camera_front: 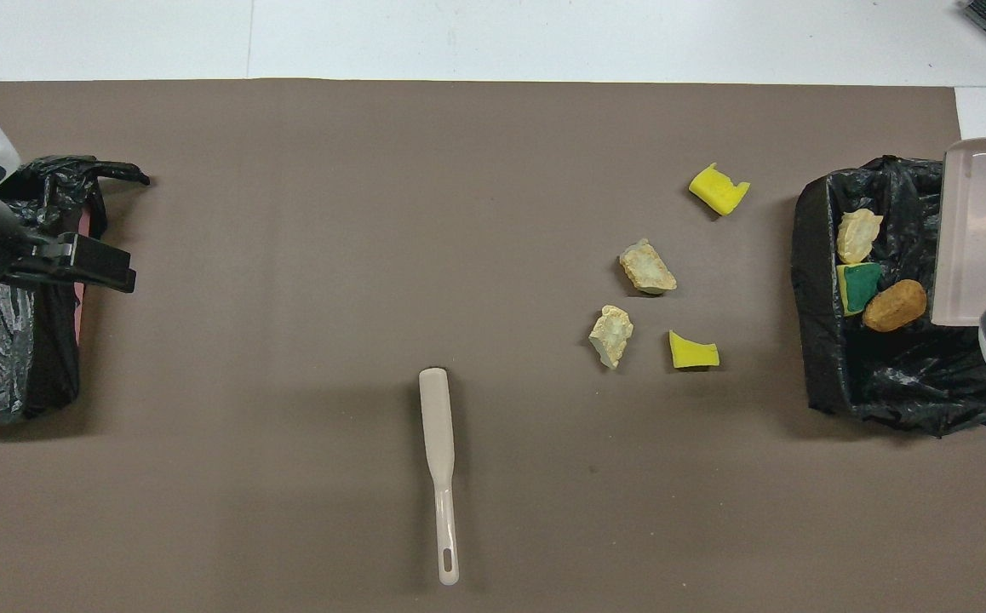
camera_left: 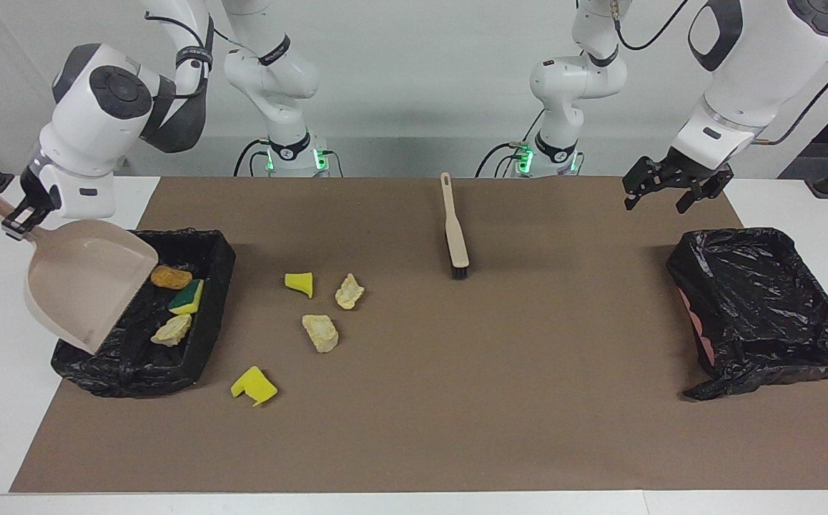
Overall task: Sweep and dump trash in bin
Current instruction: 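Tip the dustpan into the bin with the right gripper while the left gripper withdraws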
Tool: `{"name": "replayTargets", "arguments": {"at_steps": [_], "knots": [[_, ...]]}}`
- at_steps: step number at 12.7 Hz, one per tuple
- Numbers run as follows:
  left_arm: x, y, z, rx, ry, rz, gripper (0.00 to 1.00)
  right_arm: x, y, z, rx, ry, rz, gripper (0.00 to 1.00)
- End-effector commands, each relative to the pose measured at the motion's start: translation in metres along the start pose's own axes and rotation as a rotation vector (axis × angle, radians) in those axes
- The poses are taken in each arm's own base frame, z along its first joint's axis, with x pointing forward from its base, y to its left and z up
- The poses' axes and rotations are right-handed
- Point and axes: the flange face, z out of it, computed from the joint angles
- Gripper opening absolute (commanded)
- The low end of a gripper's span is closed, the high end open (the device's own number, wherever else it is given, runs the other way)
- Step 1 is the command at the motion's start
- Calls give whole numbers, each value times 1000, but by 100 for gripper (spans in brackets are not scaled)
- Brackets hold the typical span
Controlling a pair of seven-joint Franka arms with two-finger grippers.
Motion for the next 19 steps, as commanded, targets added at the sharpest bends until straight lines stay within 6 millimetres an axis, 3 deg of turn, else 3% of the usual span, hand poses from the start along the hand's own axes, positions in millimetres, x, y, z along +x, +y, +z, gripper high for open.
{"name": "replayTargets", "arguments": {"at_steps": [1, 5, 8, 13, 17, 19], "knots": [[-7, -9, -1, 24, -29, -2, 100, -10, 13, -2, -31, -15, -16, 0], [-6, -36, -6, 23, -8, -52, 100, -20, 16, -17, -29, 44, 36, 0], [-5, -34, -6, 23, -5, -47, 100, -13, 17, -26, -8, 169, 138, 0], [-6, -30, -10, 29, -12, 8, 100, 48, 24, -95, -12, 315, 363, 0], [-14, -34, -21, 29, 3, 96, 100, 88, 21, -131, 87, 473, 615, 0], [-14, -35, -21, 29, 7, 89, 100, 115, 17, -164, 123, 547, 678, 0]]}}
